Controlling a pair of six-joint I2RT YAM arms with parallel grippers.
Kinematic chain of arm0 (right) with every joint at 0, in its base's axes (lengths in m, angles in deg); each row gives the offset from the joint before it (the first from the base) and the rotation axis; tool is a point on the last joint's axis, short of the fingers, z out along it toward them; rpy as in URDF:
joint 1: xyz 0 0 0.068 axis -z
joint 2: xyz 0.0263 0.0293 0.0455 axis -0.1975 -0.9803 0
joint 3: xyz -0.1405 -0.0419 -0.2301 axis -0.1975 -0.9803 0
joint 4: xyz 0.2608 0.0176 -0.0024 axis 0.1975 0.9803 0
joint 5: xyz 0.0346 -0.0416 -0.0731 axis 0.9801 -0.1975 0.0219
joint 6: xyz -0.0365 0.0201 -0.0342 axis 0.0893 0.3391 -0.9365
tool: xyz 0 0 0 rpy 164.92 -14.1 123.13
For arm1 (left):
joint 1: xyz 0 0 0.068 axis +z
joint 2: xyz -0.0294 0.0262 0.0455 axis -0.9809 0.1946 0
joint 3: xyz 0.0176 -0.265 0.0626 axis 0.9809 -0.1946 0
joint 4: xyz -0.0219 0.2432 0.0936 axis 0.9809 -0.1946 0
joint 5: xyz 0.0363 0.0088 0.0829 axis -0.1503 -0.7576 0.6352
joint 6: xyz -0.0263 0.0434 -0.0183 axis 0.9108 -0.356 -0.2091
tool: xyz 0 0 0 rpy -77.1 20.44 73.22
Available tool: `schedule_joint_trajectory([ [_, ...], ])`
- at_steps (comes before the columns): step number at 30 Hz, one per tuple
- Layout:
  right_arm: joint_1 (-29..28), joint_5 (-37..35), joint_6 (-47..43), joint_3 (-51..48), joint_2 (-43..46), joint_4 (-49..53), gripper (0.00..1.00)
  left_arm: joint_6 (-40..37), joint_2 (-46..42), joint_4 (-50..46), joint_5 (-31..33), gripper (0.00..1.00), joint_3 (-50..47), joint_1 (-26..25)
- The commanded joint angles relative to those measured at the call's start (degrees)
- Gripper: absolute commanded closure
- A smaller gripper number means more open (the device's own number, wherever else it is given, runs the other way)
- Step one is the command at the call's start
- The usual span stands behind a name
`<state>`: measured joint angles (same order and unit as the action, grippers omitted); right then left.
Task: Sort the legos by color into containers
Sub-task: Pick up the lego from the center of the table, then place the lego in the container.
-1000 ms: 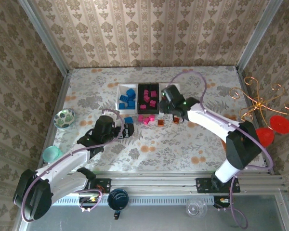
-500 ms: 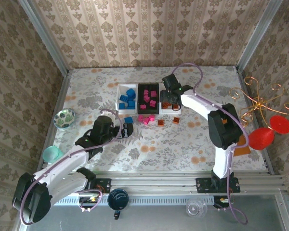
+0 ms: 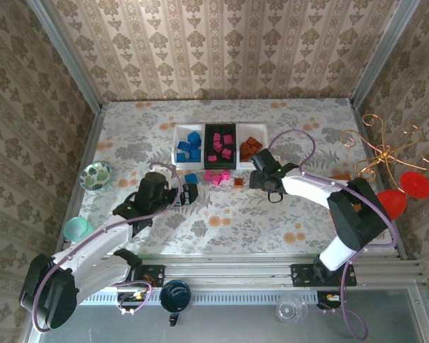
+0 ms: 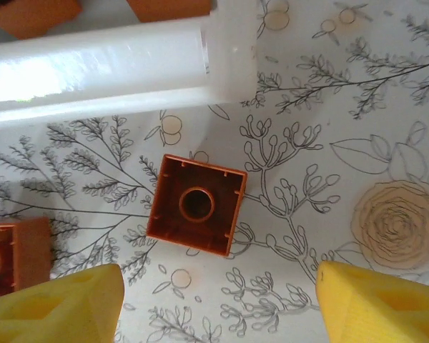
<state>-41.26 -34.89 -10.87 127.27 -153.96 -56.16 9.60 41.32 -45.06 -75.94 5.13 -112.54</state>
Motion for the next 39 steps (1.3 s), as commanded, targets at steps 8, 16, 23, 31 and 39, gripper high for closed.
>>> schedule_joint_trajectory([
  [8,1.0,-0.8,0.8,2.7,-6.3,-5.1,0.32,1.0,-0.1,1.3,-1.2,0.00,-0.9,0.5],
  [16,1.7,-1.1,-0.5,2.1,-6.1,-5.0,0.63,0.9,0.3,1.3,-1.5,0.00,-0.7,0.8],
  [23,1.5,2.1,-5.2,-0.1,6.6,-4.6,0.73,0.8,0.4,1.5,-1.5,0.00,-0.6,1.0],
  [31,3.3,3.6,-8.1,13.8,0.9,-1.1,0.72,1.1,0.5,2.0,-1.9,0.00,-0.3,1.0],
  [39,7.6,4.5,-10.1,32.8,-15.3,4.9,0.69,1.0,-1.5,0.0,-1.4,0.00,-0.4,1.1],
])
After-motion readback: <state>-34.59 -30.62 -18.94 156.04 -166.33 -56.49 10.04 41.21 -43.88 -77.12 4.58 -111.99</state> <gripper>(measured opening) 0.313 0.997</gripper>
